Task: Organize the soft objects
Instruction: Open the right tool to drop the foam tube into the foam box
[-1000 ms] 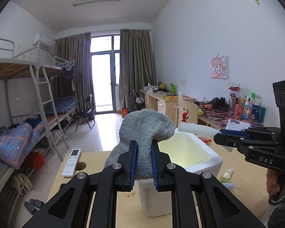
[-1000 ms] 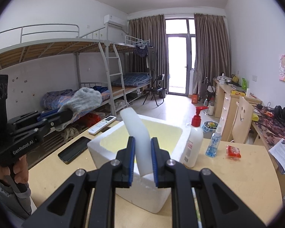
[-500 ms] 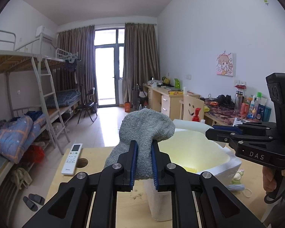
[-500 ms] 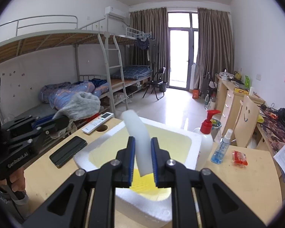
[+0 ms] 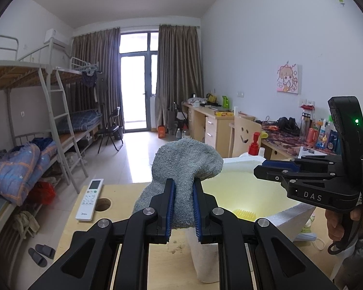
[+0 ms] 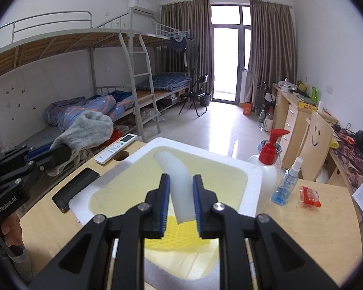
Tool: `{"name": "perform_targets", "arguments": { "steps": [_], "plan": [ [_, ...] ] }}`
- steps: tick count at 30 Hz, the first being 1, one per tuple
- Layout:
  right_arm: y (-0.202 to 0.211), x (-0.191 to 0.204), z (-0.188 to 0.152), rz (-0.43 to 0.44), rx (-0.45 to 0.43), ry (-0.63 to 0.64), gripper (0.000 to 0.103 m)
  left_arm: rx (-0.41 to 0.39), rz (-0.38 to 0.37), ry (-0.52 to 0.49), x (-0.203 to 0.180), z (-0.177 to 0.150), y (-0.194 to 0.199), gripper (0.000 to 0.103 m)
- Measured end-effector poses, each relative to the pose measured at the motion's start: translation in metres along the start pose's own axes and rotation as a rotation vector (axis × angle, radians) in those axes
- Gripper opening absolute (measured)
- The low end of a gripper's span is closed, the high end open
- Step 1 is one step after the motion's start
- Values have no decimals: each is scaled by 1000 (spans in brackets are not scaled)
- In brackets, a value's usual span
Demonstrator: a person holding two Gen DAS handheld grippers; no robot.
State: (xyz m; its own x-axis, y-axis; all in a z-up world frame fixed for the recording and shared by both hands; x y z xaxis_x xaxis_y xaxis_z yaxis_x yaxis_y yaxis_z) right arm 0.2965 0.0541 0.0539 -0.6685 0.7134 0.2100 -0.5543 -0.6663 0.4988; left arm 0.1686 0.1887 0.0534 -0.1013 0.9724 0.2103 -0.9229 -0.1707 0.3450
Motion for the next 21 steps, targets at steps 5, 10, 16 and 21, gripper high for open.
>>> {"name": "perform_targets", "arguments": {
  "steps": [5,10,16,21],
  "plan": [
    [2,-1,2,-14,-7,-8,55,2,4,-1,3,0,-1,15],
    [13,-2,2,-8,-43,-22,93,8,12,0,4,1,-1,15],
    [26,-9,2,-32,-57,-17,102,11,7,-4,1,3,-1,15],
    [38,-19,1,-23,-70,-41,102,12,-6,-17,-7,12,-3,15]
  ]
}}
Point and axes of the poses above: each gripper's, at about its wrist camera, not at the fingertips, and y roughly against the way its jaws point, x to its left, z to its top, the point moved 1 cm from there along -y, roughly the way its jaws point, and after that the axes turned 13 degrees about -y, right-handed, at the moved point
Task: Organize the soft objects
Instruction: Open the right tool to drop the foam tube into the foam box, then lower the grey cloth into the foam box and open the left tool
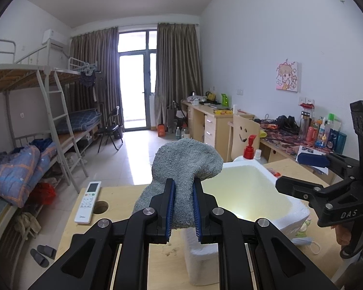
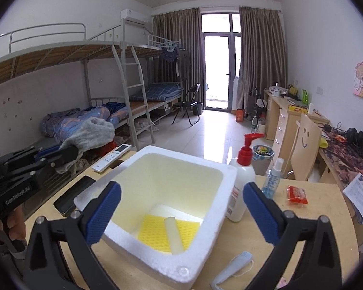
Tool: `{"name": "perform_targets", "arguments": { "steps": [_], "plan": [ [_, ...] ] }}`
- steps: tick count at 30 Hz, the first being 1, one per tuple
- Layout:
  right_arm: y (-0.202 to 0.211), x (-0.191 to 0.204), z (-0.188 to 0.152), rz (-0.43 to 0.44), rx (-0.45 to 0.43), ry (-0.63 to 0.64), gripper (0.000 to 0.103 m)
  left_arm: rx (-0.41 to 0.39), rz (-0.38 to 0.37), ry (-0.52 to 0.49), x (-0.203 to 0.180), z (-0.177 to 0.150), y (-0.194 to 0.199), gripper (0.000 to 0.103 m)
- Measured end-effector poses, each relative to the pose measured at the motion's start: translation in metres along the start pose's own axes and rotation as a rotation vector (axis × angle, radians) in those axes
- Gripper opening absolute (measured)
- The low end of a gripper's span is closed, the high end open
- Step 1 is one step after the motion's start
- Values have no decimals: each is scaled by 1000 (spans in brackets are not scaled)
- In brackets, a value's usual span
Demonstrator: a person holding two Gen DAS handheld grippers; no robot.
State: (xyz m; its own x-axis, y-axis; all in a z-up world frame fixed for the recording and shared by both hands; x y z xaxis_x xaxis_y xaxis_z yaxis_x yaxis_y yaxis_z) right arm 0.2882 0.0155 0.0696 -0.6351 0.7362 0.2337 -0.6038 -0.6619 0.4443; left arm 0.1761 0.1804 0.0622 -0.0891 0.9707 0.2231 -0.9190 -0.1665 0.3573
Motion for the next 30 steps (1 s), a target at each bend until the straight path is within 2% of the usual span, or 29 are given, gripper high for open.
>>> {"name": "perform_targets", "arguments": {
  "steps": [9,19,30],
  "plan": [
    [26,-19,1,-36,-51,-10,102,7,-41,-23,-17,14,-12,15],
    [40,-39,-8,-56,-65,-38,102,12,-88,-33,-36,22,-26,15],
    [51,-55,-15,-79,-85,-76,102,39,-90,-52,-48,27,-38,15]
  ]
}}
Point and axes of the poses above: each gripper's, at about its wrist camera, not at the fingertips, and y roughly against the way its jaws point, x to its left, z to its top, the point moved 1 cm from there along -y, roughly the way its jaws point, and after that the axes turned 13 degrees about -y, right-handed, at the moved point
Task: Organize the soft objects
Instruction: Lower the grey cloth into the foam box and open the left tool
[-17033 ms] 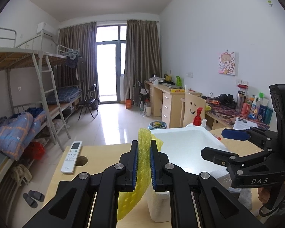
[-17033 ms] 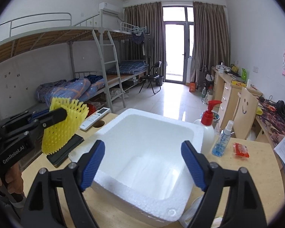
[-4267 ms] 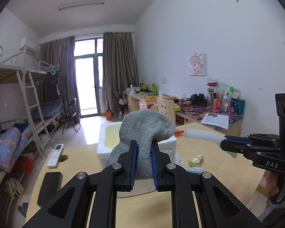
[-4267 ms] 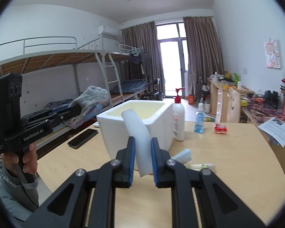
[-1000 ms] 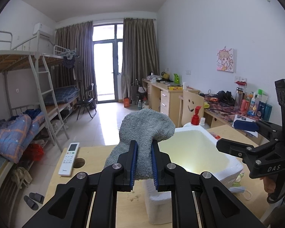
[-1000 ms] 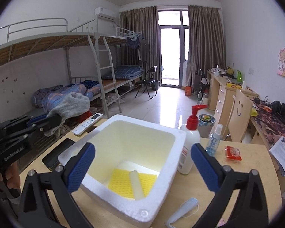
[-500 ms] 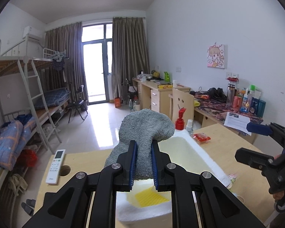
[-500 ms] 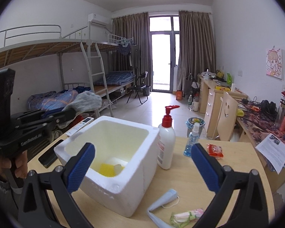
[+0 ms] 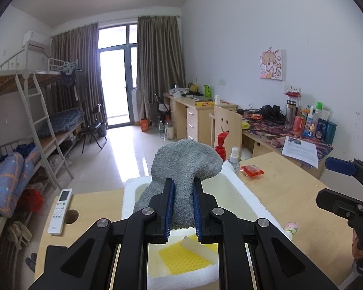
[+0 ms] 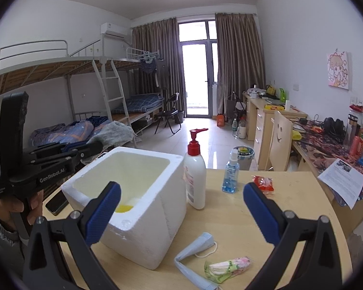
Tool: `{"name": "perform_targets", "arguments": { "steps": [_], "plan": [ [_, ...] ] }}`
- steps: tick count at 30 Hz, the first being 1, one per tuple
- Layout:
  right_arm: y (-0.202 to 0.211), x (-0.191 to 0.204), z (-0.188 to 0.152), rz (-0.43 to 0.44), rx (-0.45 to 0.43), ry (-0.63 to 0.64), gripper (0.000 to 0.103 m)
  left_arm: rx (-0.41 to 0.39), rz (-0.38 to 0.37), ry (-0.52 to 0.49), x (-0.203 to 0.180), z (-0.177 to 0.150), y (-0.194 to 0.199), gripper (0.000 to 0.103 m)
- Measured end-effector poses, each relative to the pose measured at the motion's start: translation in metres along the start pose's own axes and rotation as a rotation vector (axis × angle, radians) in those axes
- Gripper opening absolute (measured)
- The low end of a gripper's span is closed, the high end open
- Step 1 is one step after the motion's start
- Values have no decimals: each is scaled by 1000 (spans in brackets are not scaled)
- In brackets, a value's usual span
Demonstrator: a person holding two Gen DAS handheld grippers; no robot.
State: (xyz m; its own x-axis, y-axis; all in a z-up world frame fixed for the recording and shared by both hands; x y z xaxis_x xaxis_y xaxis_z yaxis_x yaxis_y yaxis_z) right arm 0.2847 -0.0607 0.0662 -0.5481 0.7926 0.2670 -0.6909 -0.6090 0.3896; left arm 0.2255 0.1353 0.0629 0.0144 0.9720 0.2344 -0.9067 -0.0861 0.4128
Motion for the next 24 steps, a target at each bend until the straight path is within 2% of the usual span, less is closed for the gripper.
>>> {"name": "perform_targets", "arguments": {
  "steps": [13,17,19,21,24],
  "plan": [
    [15,-16,-6,-30,-15,-27,102,36,-10,-33,-12,1,-14,15],
    [18,-21,-7,-36,-18,-38,102,54,3,-26,-10,-1,-19,18],
    [20,-21,-7,-39,-19,-43,102,61,9,-22,-9,-1,-21,28],
    [20,-23,-8,-37,-18,-47,102,55,8,-8,-7,-2,-20,60],
    [22,-24,-9,-41,-22,-50,102,26,23,10,-5,-1,-14,83]
  ]
}}
Point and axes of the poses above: each gripper's, at about its wrist camera, not at the fingertips, and y roughly against the way its jaws point, x to its left, z to its top, the point moved 1 cm from there along -y, roughly the way its jaws point, and after that the axes turned 13 degrees about -y, right-handed, at the moved point
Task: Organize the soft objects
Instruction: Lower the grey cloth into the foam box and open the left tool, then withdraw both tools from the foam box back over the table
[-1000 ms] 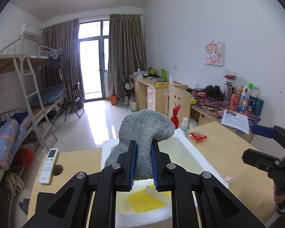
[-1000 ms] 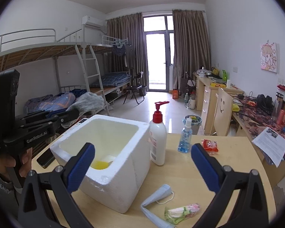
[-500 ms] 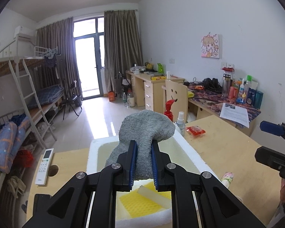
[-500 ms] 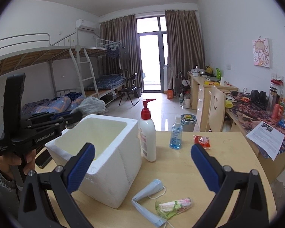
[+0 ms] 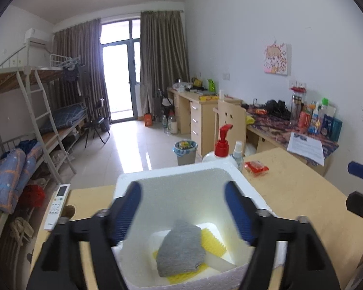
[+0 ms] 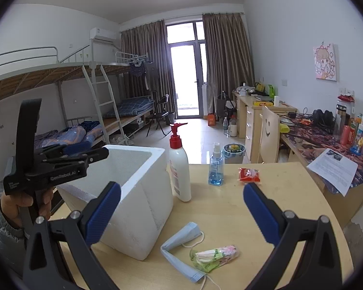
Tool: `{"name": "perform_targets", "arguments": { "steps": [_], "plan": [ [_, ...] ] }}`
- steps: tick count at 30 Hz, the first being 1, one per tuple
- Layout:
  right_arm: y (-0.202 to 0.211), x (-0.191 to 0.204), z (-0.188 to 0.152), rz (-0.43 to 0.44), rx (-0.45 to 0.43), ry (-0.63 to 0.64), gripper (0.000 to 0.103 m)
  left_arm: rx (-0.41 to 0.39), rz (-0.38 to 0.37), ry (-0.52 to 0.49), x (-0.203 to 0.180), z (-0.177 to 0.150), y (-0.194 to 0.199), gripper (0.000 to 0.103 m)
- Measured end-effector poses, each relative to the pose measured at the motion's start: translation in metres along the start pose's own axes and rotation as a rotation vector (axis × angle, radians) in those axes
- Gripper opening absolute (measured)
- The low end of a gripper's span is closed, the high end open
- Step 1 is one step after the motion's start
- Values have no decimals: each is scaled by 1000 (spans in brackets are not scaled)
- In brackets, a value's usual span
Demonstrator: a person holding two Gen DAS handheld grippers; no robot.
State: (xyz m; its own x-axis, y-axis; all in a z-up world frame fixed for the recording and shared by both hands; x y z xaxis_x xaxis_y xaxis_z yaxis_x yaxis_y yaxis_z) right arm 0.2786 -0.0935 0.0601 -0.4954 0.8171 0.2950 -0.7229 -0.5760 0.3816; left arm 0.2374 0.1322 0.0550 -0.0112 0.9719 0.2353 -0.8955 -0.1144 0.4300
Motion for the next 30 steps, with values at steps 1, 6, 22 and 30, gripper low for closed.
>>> {"name": "perform_targets", "arguments": {
  "steps": [1,6,22,30],
  "plan": [
    [0,-1,0,-1,-1,-1,102,-4,3,2,0,0,1,87],
    [7,-3,-2,-6,-14,-7,102,-26,19,36,0,2,11,102],
    [57,10,-14,13,-74,2,102,-80,23,36,-18,-4,70,102],
    [86,17,-24,28,-106,9,102,-115,42,28,-27,-10,105,102]
  ]
}}
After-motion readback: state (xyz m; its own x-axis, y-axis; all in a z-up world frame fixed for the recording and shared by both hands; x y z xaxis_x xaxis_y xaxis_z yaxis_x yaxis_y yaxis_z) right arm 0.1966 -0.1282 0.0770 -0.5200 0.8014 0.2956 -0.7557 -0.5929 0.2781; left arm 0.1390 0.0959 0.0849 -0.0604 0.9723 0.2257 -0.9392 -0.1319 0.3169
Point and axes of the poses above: each gripper's, at about its wrist camera, not at the fingertips, and y roughly against the way its jaws point, x to its left, z to its top, the point moved 1 cm from there along -y, roughly the way its jaws point, and after that the axes turned 13 degrees about -y, right-handed, at the moved point
